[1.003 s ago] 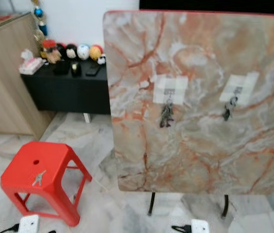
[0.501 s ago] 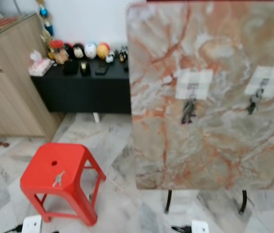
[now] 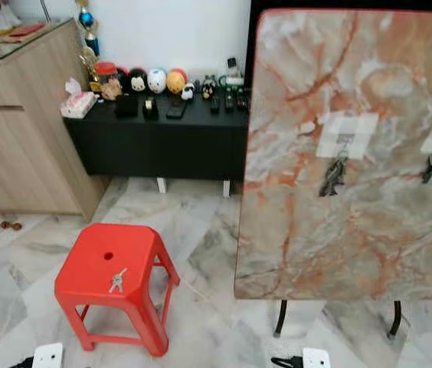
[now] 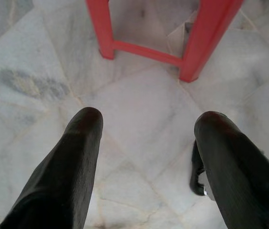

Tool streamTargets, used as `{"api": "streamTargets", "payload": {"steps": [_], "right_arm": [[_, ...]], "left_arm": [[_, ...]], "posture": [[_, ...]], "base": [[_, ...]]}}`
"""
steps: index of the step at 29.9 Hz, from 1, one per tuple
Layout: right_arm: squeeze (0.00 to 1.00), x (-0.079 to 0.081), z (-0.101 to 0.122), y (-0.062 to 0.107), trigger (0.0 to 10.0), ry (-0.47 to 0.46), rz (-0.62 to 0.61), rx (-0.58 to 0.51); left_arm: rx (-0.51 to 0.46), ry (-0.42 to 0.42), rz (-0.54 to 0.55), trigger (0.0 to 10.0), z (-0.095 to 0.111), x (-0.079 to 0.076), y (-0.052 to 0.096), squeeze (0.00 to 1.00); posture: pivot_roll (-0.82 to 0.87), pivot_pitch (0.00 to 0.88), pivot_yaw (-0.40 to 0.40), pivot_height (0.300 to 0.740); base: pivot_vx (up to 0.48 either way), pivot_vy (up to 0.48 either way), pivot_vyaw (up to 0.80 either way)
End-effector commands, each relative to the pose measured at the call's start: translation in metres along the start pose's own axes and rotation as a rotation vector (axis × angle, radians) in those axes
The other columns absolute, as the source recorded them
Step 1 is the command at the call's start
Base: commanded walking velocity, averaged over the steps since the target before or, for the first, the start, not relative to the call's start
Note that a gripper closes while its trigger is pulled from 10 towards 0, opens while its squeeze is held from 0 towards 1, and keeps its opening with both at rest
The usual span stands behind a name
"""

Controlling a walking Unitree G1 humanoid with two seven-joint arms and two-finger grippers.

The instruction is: Hang keys on a hook

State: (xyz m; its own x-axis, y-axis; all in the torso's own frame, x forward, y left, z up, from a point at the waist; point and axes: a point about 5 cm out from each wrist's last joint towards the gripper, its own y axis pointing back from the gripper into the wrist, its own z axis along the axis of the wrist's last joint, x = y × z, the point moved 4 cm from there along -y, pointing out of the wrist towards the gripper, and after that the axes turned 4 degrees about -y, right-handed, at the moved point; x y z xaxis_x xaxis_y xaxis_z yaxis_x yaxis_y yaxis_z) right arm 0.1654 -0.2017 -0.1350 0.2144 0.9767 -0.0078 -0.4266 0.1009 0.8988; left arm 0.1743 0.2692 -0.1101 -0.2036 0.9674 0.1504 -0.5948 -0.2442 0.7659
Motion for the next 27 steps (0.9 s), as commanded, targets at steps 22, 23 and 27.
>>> {"api": "streamTargets", "payload": {"steps": [22,23,27], "right_arm": [[0.0,-0.003,-0.002,0.0,10.0,0.008,-0.006,0.013],[0.0,-0.003,-0.003,0.0,10.0,0.01,-0.004,0.015],[0.0,-0.003,-0.006,0.001,10.0,0.017,-0.002,0.019]], "left_arm": [[0.007,-0.002,-0.01,10.0,-0.001,-0.003,0.0,0.0],[0.007,-0.001,-0.009,10.0,-0.001,-0.003,0.0,0.0],[0.006,0.0,-0.008,10.0,-0.001,-0.003,0.0,0.0]], "posture": [[0.16,0.0,-0.002,0.74],[0.16,0.0,-0.003,0.74],[0.17,0.0,-0.006,0.74]], "base": [[0.0,0.279,0.0],[0.0,0.281,0.0],[0.0,0.282,0.0]]}}
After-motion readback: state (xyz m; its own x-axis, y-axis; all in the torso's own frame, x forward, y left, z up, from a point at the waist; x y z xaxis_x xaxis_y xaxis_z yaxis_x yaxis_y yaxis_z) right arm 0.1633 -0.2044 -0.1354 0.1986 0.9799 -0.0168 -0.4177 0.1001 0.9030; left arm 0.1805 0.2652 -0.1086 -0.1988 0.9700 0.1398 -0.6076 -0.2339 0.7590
